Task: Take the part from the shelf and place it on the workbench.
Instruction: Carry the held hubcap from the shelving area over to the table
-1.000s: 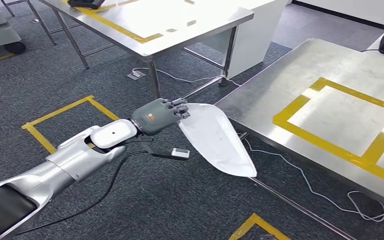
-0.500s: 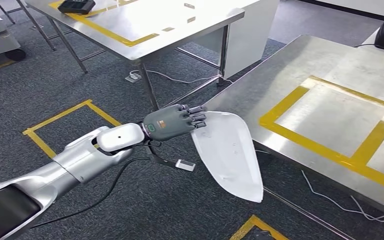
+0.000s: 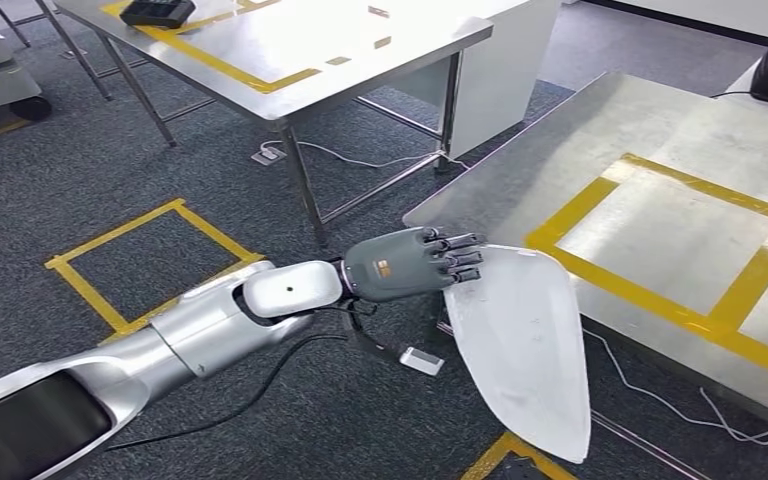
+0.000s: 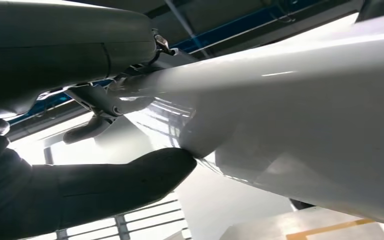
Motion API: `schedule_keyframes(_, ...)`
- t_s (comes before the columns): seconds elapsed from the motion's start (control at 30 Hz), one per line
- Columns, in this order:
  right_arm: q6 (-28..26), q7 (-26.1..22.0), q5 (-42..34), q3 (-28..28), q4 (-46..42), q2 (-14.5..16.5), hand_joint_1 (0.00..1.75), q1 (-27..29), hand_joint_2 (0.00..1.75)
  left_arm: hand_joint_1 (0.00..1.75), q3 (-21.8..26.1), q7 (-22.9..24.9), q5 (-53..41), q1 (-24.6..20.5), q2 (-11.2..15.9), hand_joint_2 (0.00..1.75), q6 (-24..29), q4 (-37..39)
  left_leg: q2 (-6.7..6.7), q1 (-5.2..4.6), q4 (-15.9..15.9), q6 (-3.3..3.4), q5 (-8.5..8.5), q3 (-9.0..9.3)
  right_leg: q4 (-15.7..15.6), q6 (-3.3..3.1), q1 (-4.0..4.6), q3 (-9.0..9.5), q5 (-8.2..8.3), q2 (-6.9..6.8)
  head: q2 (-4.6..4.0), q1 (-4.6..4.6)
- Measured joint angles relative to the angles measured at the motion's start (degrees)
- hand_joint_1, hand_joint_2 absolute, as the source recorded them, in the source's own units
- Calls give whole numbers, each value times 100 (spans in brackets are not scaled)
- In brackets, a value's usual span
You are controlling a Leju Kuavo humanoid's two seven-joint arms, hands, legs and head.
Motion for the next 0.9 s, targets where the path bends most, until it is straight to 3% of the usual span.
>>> schedule_keyframes(0.47, -337, -10, 43, 46, -2, 7, 0, -45, 0, 169, -237, 37, 107, 23, -1, 175, 95, -54, 0, -9, 2, 7, -5, -3, -3, 4, -12, 0, -1, -1, 0, -1)
schedule_keyframes(0.73, -471, -91, -141, 30, -5, 26, 0, -52, 0, 169, -239, 84, 108, 68, 114, 175, 150, -44, 17, -28, -46, 143, 12, 19, -29, 92, -42, -12, 1, 3, 0, -2)
schedule_keyframes(0.8, -488, -109, -160, 26, -8, 26, 0, -56, 0, 169, -234, 100, 109, 71, 122, 175, 167, -44, 53, 16, -156, 169, 62, 80, 253, 132, -39, -178, -153, 0, 0, 9)
schedule_keyframes(0.9, -498, -115, -185, 19, -9, 26, 0, -44, 0, 169, -237, 109, 110, 113, 128, 175, 177, -39, 116, 51, -182, 164, 44, 122, 1323, 218, -92, -780, -523, -10, 0, 18)
